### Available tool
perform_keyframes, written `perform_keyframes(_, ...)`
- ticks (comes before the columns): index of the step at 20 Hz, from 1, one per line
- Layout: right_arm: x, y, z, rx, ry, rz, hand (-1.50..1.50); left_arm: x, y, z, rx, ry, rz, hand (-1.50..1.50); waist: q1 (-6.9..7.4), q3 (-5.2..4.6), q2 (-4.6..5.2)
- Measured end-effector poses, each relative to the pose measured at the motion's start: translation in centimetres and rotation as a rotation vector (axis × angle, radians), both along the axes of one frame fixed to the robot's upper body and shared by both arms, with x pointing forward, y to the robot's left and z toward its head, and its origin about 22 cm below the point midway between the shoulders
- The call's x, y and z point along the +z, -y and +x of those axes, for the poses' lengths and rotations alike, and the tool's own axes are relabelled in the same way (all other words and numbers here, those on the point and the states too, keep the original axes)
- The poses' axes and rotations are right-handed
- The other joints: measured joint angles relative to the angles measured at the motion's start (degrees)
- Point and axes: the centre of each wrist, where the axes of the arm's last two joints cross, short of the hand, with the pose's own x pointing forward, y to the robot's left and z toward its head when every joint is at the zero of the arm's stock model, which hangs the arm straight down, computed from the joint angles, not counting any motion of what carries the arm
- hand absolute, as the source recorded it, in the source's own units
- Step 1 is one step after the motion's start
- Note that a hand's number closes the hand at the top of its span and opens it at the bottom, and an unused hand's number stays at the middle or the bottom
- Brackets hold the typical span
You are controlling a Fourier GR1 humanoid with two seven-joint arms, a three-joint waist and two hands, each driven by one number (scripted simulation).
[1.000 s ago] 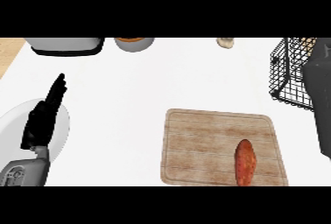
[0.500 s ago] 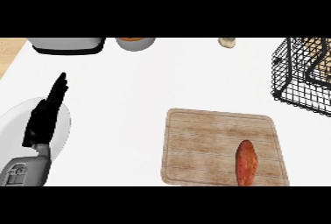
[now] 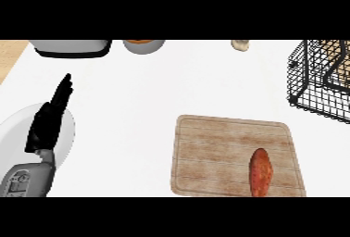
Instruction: Pick the cupcake from the cutting board and place it in the tiered basket
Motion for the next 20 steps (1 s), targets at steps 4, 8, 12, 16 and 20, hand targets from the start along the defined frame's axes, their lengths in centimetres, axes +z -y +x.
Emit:
perform_keyframes(4,-0.6,2.8,-0.2,0.037,-0.034,0.036,1.5,-0.6,0.1,-0.5,-0.002,0.0,-0.001,0.0,0.02,0.0,-0.01)
perform_keyframes(8,-2.4,4.7,-0.4,0.068,-0.059,0.106,1.5,-0.3,-0.1,-0.4,-0.002,-0.005,0.0,0.0,0.04,0.01,0.01)
perform_keyframes(12,-3.6,6.4,-0.5,0.081,-0.107,0.206,1.5,-0.6,-0.4,-0.3,0.0,-0.003,0.0,0.0,0.13,0.03,0.09)
perform_keyframes(16,-6.0,7.5,-0.8,0.045,-0.119,0.359,-1.5,-0.7,-0.3,-0.1,0.001,0.003,-0.002,0.0,0.01,0.03,0.08)
perform_keyframes(20,-7.8,7.7,-1.1,0.054,-0.085,0.428,-1.5,-0.5,-0.4,-0.8,0.004,0.004,0.0,0.0,-0.07,0.05,-0.04)
